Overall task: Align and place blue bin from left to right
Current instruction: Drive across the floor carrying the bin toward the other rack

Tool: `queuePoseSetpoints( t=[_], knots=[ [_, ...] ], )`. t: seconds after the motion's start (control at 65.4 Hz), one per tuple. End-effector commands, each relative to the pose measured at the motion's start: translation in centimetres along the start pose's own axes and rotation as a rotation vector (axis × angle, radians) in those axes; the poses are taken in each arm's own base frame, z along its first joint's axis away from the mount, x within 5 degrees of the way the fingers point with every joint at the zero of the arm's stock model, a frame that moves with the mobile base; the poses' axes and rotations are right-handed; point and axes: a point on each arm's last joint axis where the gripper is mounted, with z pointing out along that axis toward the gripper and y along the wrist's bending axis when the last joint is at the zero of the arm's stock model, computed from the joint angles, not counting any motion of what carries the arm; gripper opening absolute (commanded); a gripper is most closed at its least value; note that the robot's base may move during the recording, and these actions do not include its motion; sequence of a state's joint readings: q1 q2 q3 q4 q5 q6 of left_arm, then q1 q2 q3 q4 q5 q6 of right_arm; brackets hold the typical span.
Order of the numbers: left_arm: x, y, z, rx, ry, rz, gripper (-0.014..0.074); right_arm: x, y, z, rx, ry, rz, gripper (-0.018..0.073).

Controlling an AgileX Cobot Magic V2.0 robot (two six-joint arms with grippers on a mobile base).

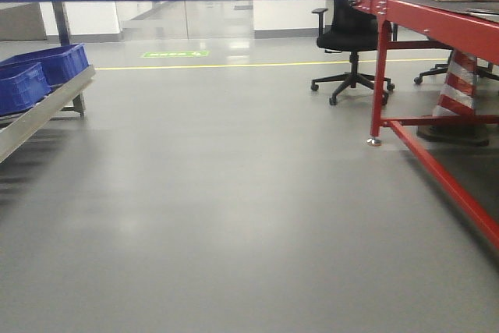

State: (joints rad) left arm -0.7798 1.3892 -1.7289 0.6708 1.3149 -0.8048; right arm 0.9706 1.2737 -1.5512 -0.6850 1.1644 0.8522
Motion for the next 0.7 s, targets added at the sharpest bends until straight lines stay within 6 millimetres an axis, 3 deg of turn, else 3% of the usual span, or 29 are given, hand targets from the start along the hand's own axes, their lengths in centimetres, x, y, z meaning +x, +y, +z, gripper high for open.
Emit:
queuePoseSetpoints(
  t=[0.0, 0.688],
  knots=[
    [-0.59, -0.86, -0.77, 0.099, -0.07, 0.0, -0.0111, -2.03, 2.25, -1.1, -0.253, -0.221, 0.003, -0.0166],
    [-0.58, -0.86, -0.77, 0.099, -0.069, 0.0, -0.0111, -2.07, 2.3, -1.12, -0.259, -0.227, 0.003, -0.0166]
  ],
)
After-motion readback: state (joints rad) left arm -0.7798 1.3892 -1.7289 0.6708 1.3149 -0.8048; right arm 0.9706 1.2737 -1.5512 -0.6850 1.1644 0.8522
